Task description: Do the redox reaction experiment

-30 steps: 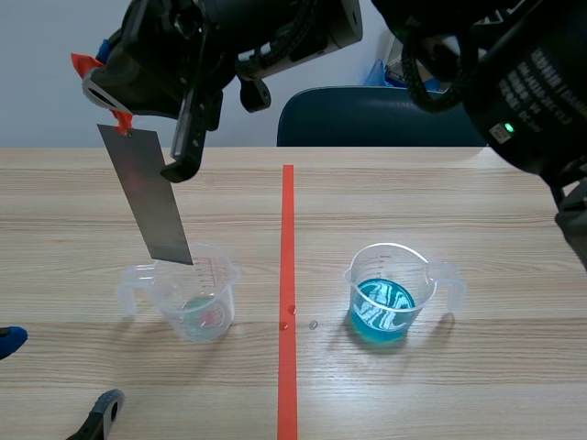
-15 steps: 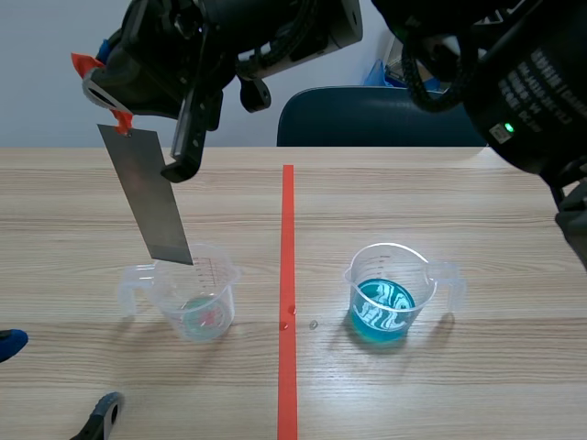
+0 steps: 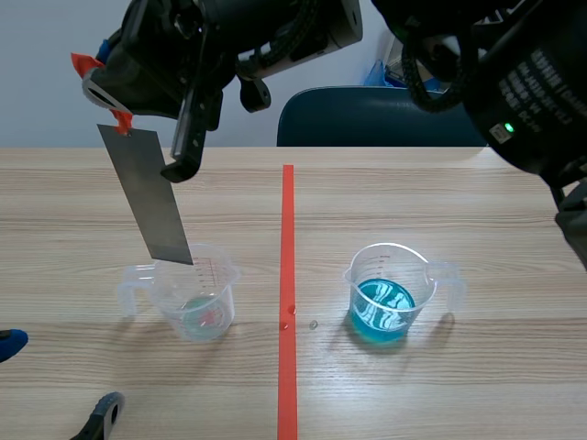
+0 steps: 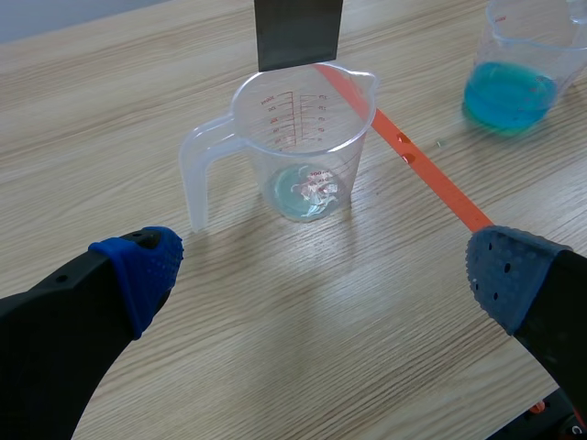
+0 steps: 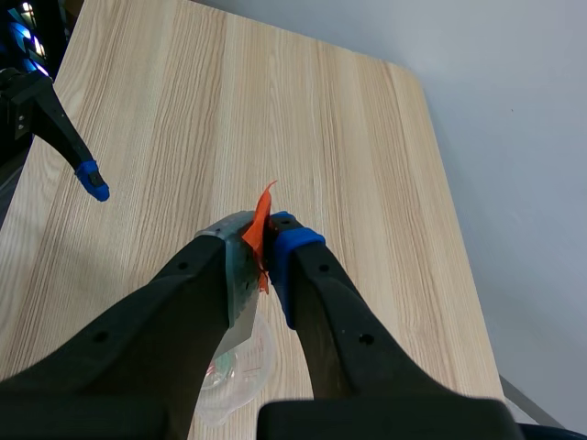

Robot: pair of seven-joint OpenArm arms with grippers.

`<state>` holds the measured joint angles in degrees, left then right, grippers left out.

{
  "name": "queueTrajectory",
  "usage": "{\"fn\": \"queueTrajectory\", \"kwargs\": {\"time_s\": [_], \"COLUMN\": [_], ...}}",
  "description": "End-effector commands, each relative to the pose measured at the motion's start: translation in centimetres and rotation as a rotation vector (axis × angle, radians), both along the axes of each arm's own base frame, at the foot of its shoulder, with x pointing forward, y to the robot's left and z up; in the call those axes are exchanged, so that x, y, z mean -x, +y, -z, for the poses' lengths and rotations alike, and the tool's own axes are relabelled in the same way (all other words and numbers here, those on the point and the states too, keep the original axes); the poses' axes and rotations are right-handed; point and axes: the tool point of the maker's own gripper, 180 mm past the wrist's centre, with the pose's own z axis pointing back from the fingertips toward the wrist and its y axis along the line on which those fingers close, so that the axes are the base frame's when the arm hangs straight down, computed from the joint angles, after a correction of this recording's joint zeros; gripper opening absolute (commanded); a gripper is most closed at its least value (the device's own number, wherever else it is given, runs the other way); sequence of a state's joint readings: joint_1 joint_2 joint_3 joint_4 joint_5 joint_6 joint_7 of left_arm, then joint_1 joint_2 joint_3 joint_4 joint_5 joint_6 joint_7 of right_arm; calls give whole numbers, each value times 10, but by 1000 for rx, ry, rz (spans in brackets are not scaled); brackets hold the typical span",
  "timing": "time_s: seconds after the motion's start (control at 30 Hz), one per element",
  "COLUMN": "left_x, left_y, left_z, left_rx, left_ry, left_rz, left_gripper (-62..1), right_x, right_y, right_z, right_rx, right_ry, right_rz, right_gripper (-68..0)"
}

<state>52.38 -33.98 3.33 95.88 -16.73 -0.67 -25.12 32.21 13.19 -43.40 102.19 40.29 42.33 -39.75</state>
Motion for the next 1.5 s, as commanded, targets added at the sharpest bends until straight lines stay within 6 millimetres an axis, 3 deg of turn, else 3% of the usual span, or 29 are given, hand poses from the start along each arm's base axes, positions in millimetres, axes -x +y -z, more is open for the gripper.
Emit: {"fn": "queueTrajectory", "kwargs": {"time_s": [0.0, 1.07, 1.47], "left_x": [-3, -3, -3], "left_y": [-5, -5, -5], "left_z": [-8, -8, -8], "left_rx": [20, 20, 20], "left_ry": [-27, -27, -27], "left_rz": [9, 9, 9], "left_gripper": [14, 14, 14], "right_x": [0, -1, -14], "right_y": [0, 2, 7], "right_z": [-11, -11, 24], "right_rx": [-16, -17, 17], "right_ry": [-35, -37, 18], "right_rz": [-15, -13, 0], "right_gripper": [-667, -667, -667]}}
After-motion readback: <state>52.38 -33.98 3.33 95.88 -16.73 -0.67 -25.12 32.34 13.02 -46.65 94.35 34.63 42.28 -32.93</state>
